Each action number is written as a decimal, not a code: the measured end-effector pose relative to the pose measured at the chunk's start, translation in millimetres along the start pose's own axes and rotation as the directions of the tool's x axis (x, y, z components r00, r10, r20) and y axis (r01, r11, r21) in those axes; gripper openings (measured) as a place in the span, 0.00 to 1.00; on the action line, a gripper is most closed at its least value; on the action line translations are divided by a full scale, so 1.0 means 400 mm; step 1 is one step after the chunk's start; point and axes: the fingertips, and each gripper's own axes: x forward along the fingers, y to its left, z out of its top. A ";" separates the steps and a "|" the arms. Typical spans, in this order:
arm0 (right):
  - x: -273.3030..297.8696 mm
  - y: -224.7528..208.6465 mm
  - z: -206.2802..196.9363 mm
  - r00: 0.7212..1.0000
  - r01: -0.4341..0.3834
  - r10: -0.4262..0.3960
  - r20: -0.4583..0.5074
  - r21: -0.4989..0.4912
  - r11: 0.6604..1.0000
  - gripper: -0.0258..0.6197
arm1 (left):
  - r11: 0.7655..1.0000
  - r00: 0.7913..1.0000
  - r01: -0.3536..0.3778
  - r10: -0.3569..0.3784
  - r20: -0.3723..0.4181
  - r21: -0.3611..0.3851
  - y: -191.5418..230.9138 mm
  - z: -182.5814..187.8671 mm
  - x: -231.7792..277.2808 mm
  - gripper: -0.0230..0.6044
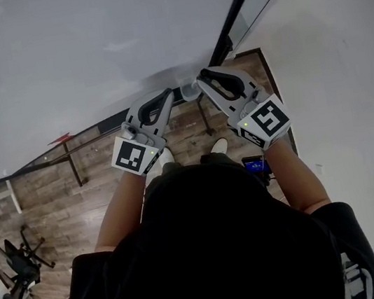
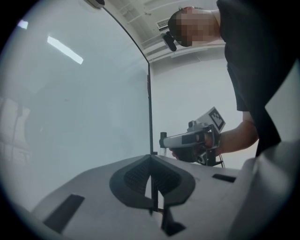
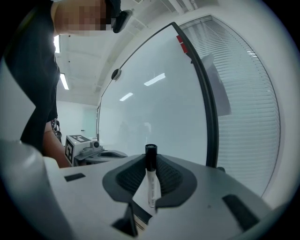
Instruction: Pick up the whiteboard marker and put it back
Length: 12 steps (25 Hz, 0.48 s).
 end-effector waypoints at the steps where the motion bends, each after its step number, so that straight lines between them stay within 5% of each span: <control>1: 0.006 -0.001 -0.011 1.000 0.001 -0.001 -0.007 0.000 1.000 0.14 | 1.000 1.000 -0.004 0.004 -0.007 -0.001 0.003 -0.008 -0.002 0.04; 12: 0.075 -0.029 -0.150 0.996 0.015 -0.013 -0.091 0.024 1.000 0.14 | 0.999 0.999 -0.032 0.031 -0.034 -0.021 0.025 -0.087 0.006 0.04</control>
